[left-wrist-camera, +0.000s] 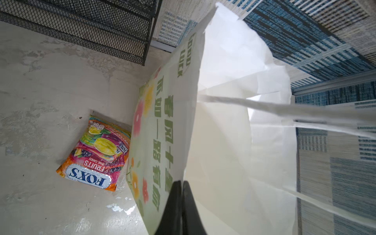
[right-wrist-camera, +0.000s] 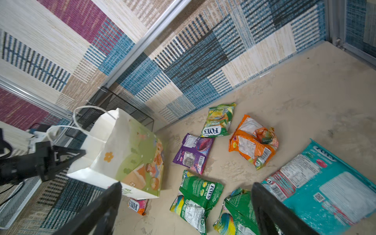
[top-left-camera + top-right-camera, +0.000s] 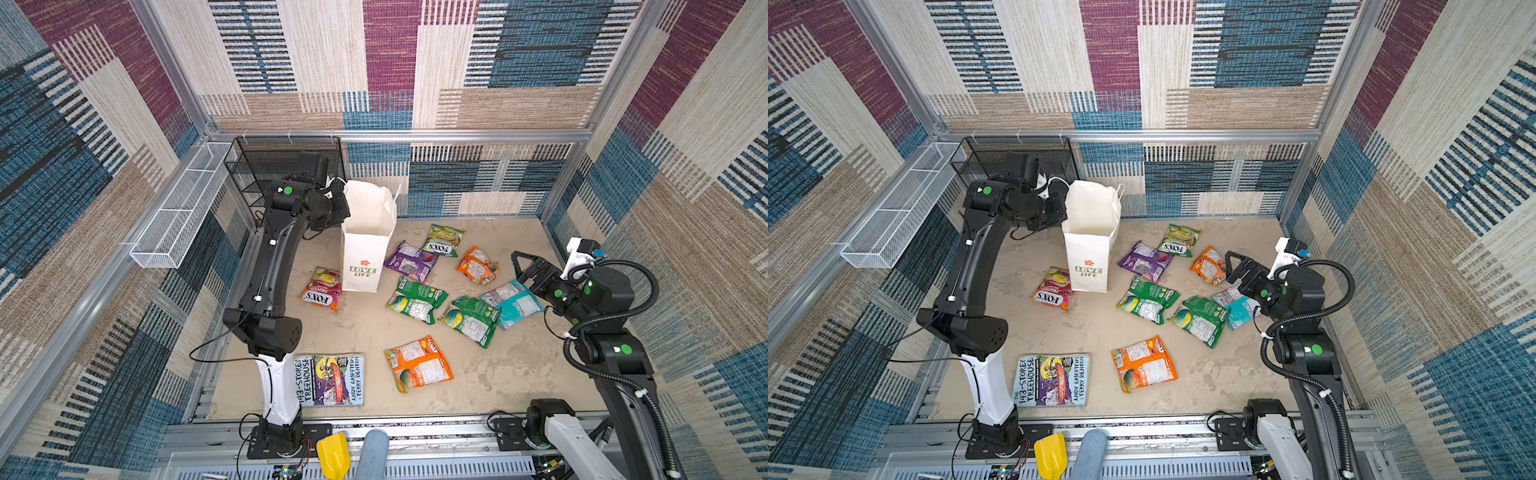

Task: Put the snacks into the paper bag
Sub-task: 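Grip the bag rim with the left gripper while the right gripper grasps a green packet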

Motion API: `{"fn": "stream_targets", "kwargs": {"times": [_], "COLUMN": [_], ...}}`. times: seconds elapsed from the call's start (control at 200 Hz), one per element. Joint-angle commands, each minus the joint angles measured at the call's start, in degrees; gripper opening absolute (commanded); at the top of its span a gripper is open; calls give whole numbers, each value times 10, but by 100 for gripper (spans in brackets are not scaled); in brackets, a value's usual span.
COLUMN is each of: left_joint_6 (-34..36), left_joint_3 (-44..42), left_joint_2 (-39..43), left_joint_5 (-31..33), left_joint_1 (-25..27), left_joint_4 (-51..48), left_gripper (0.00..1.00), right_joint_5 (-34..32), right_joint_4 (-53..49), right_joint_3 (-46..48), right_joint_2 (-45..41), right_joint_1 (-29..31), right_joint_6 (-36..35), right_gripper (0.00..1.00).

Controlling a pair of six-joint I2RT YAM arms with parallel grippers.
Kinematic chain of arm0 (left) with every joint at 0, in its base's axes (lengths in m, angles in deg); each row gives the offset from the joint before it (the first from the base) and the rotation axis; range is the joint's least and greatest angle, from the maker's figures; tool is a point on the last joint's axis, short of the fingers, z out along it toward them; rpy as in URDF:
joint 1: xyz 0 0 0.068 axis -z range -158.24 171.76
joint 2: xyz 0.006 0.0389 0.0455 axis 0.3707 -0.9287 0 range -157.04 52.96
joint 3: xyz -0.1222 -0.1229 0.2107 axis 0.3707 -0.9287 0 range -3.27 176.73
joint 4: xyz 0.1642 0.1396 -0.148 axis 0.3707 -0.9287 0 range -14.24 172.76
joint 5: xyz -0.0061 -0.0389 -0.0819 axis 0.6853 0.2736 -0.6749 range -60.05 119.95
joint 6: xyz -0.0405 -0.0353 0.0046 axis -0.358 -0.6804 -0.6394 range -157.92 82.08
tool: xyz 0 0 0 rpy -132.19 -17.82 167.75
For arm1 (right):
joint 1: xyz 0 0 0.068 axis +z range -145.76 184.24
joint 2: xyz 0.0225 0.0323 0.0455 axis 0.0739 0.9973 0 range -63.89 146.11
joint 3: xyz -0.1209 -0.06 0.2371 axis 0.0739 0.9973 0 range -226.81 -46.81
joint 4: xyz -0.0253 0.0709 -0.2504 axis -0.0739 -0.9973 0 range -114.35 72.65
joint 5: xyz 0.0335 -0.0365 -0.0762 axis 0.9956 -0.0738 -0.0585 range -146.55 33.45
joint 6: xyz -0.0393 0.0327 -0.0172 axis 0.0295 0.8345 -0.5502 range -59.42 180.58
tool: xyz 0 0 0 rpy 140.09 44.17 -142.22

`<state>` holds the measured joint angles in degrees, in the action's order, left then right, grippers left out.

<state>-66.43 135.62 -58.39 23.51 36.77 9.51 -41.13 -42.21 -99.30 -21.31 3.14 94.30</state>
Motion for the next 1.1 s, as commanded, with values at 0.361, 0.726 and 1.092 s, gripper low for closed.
{"fn": "stream_targets", "kwargs": {"times": [0.361, 0.726, 1.092], "left_joint_6": [-57, -43, -25], "left_joint_3": [-409, -525, -524], "left_joint_2": [271, 317, 327], "left_joint_5": [4, -49, -69], "left_joint_1": [20, 20, 20], "left_joint_4": [182, 250, 259], "left_gripper": [0, 0, 0], "right_joint_5": [-85, -59, -14], "right_joint_4": [-13, -8, 64], "right_joint_3": [96, 199, 255], "right_joint_2": [19, 60, 124], "right_joint_1": [1, 1, 6], "right_joint_6": [27, 49, 40], "right_gripper": [100, 100, 85]}}
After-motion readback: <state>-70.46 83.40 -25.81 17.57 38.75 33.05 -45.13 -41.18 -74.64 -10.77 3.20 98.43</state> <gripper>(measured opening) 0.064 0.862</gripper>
